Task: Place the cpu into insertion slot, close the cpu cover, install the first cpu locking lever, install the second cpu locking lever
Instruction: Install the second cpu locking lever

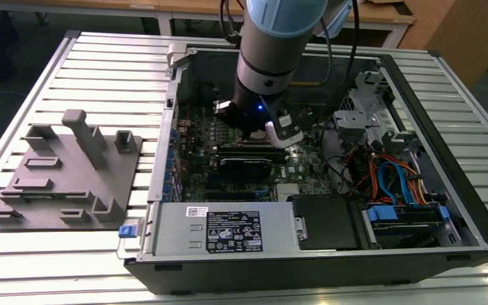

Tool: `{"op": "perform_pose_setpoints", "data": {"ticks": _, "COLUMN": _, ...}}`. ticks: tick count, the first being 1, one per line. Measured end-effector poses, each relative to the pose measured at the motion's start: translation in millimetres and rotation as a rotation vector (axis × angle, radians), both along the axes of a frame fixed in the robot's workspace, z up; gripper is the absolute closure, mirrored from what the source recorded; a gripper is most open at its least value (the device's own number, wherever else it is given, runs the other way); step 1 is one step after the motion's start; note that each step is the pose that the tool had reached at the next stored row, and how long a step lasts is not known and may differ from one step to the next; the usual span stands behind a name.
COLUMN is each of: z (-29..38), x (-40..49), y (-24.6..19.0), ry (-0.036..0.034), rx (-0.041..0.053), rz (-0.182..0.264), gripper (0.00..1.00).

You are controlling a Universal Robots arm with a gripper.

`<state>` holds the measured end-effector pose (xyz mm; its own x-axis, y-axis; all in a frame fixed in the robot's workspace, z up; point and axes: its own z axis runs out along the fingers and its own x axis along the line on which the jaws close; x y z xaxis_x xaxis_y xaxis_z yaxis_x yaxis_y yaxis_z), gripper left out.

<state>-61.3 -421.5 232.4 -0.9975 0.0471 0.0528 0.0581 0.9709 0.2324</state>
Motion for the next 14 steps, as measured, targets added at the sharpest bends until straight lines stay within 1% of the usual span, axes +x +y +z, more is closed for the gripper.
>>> {"op": "perform_pose_setpoints", "data": {"ticks": 4, "z": -3.3, "x": -1.5, "y": -4.2, "ry": 0.0033, "rx": 0.0013, "rz": -0.001, "gripper": 0.90}}
{"op": "perform_pose_setpoints", "data": {"ticks": 6, "z": -5.3, "x": -2.5, "y": -5.0, "ry": 0.0036, "rx": 0.0046, "rz": -0.001, "gripper": 0.90}}
{"op": "perform_pose_setpoints", "data": {"ticks": 8, "z": -6.8, "x": -3.9, "y": -5.4, "ry": 0.0037, "rx": 0.0122, "rz": 0.000, "gripper": 0.90}}
{"op": "perform_pose_setpoints", "data": {"ticks": 11, "z": -9.1, "x": -6.2, "y": -5.9, "ry": 0.0037, "rx": 0.0275, "rz": 0.001, "gripper": 0.90}}
{"op": "perform_pose_setpoints", "data": {"ticks": 14, "z": -13.5, "x": -7.0, "y": -7.3, "ry": 0.0037, "rx": 0.0356, "rz": 0.004, "gripper": 0.90}}
